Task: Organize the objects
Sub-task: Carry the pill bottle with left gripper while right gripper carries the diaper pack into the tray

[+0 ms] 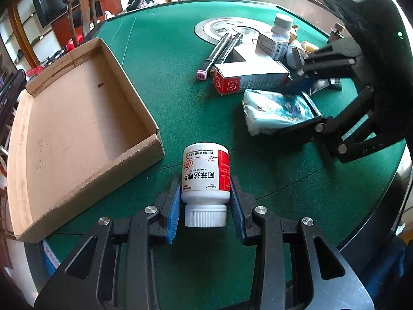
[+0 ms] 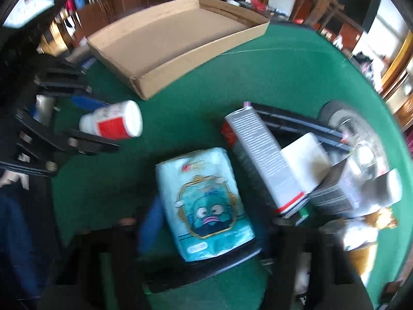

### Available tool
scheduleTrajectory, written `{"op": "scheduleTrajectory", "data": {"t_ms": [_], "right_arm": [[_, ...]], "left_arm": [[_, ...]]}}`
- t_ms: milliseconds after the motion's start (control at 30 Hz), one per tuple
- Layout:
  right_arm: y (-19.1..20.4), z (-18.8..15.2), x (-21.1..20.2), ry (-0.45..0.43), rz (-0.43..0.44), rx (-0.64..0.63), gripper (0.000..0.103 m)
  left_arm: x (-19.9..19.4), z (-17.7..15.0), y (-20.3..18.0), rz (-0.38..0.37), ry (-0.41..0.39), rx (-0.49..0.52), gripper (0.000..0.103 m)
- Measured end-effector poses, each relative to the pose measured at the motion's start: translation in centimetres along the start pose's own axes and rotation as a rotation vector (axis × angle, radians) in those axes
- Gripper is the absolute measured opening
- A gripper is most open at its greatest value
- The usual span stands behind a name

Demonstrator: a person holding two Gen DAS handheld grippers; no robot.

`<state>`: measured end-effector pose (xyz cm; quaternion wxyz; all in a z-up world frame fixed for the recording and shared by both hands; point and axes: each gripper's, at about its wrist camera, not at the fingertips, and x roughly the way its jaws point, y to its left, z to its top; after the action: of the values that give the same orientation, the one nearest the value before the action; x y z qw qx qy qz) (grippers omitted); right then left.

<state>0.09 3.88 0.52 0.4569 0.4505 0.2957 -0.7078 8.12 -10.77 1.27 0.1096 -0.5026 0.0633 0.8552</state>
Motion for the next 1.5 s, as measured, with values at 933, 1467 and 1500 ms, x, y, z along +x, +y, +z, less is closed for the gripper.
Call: {"op": "scheduleTrajectory", "data": {"t_ms": [933,1467,1500], "right_arm": [[1.3,9.1,-4.8,-0.25,0.107,0.452,0.025],[-1.7,21.4,1.5,-0.231,0.136,0.578,0.025],[-2.0,21.9,2.1,-0.228,0.136,0.592,0.025]], "left_arm": [[-9.0,2.4,11.1,-0.08,-0.274,-0.304,0.034],[-4.7,8.0,23.9,-0.015,-0.164,-0.439,0.034],[-4.2,8.3,24.2,-0.019,-0.159,-0.444,0.034]]}}
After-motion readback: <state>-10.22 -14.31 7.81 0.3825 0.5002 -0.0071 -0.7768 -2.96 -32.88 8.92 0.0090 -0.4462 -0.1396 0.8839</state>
